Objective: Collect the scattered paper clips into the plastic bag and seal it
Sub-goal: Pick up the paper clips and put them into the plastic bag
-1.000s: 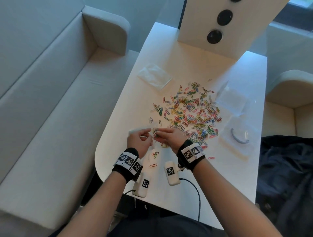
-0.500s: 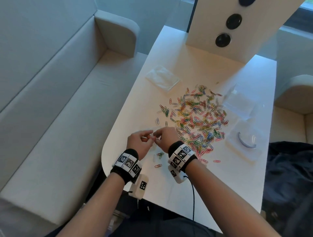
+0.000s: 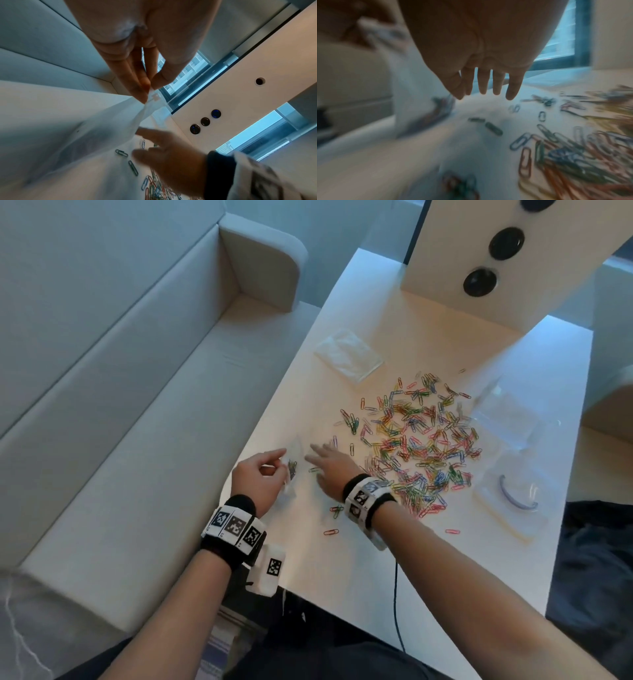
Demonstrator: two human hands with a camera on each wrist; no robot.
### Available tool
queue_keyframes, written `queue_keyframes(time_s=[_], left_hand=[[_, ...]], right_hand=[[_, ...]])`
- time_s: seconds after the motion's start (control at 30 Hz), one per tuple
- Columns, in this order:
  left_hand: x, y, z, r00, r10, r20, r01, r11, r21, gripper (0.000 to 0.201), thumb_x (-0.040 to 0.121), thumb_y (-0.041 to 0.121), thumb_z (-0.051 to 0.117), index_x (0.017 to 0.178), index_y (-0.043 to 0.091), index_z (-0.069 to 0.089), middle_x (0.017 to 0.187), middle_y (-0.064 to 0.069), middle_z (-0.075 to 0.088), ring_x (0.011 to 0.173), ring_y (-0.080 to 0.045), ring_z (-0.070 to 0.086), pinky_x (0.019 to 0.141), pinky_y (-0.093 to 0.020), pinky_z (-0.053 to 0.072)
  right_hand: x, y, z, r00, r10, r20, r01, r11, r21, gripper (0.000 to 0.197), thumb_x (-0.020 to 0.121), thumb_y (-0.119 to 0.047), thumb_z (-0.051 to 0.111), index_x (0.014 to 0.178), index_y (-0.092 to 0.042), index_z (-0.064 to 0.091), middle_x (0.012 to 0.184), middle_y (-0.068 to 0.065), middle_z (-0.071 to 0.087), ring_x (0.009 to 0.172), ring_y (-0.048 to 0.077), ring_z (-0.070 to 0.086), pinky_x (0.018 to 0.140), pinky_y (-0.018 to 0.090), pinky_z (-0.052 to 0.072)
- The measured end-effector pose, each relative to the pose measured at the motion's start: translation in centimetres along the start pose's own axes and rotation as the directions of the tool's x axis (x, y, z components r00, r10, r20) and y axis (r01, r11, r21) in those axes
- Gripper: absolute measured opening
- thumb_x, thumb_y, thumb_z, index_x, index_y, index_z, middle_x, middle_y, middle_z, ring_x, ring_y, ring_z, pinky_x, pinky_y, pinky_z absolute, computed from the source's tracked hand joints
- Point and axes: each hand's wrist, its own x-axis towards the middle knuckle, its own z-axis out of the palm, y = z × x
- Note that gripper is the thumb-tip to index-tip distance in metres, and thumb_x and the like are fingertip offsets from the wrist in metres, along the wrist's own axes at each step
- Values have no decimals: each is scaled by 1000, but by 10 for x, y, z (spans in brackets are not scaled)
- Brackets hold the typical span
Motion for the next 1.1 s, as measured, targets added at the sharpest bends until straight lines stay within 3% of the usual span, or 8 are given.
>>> queue_keyframes(time_s=[0.1, 0.27, 0.47, 0.63, 0.73, 0.83, 0.97, 1.1], left_hand=[[0, -3, -6, 1000, -8, -8, 8, 1000, -15, 31, 84, 7, 67, 110, 22, 72, 85, -9, 74, 81, -23, 72, 85, -36, 58], [-2, -4, -4, 999, -35, -6, 35, 998, -48, 31, 83, 6, 67, 107, 26, 72, 86, -10, 74, 83, -24, 73, 89, -38, 57], [-7, 0, 17, 998, -46, 46, 48, 998, -39, 31, 84, 8, 68, 111, 22, 71, 79, -2, 74, 74, -19, 72, 88, -37, 58], [-11, 4, 35, 993, -48, 107, 46, 999, 22, 34, 84, 6, 66, 115, 18, 71, 83, -3, 74, 74, -17, 71, 88, -36, 58], [-12, 6, 44, 989, -53, 138, 46, 998, 52, 35, 83, 5, 65, 115, 17, 71, 83, -2, 74, 77, -18, 72, 89, -35, 57], [-10, 7, 53, 984, -59, 167, 48, 996, 72, 35, 83, 4, 65, 116, 16, 70, 84, -2, 74, 78, -18, 73, 91, -35, 57], [-12, 12, 68, 977, -57, 204, 37, 994, 100, 35, 85, 4, 65, 118, 15, 69, 85, -3, 74, 80, -17, 73, 93, -32, 56], [-14, 18, 83, 972, -48, 232, 20, 992, 122, 35, 84, 6, 66, 118, 14, 70, 88, -2, 74, 79, -16, 72, 92, -31, 56]], right_hand=[[0, 0, 30, 980, -58, 190, 111, 953, -282, 64, 96, -33, 47, 152, -18, 21, 163, 4, 6, 149, 28, 8, 118, 53, 14], [-27, 35, 35, 993, 59, 106, -11, 916, -402, 72, 96, -47, 43, 154, -19, 10, 163, 3, -1, 148, 35, -2, 114, 67, 3], [-56, 64, 37, 995, 48, -83, -71, 948, -312, 46, 88, -3, 56, 133, -7, 49, 139, 19, 47, 126, 40, 43, 102, 49, 44], [-58, 71, 26, 993, 59, -104, -79, 976, -203, 18, 89, -2, 58, 102, -6, 69, 103, 9, 64, 92, 24, 60, 85, 34, 55], [-61, 78, 14, 932, 293, -212, -264, 952, 155, 20, 88, -2, 61, 99, -8, 76, 97, 6, 71, 87, 21, 66, 87, 33, 56], [-71, 94, 9, 760, 642, -99, -424, 606, 673, 13, 80, -11, 74, 91, -17, 79, 92, -4, 72, 83, 13, 66, 79, 23, 54], [-87, 92, -7, 746, 637, 195, -31, -259, 965, 16, 81, 8, 68, 93, -1, 73, 100, 20, 71, 87, 23, 71, 82, 28, 58], [-92, 65, -31, 846, 510, 156, 79, -408, 909, 21, 84, 13, 60, 104, 8, 66, 95, 19, 72, 88, 25, 71, 81, 28, 59]])
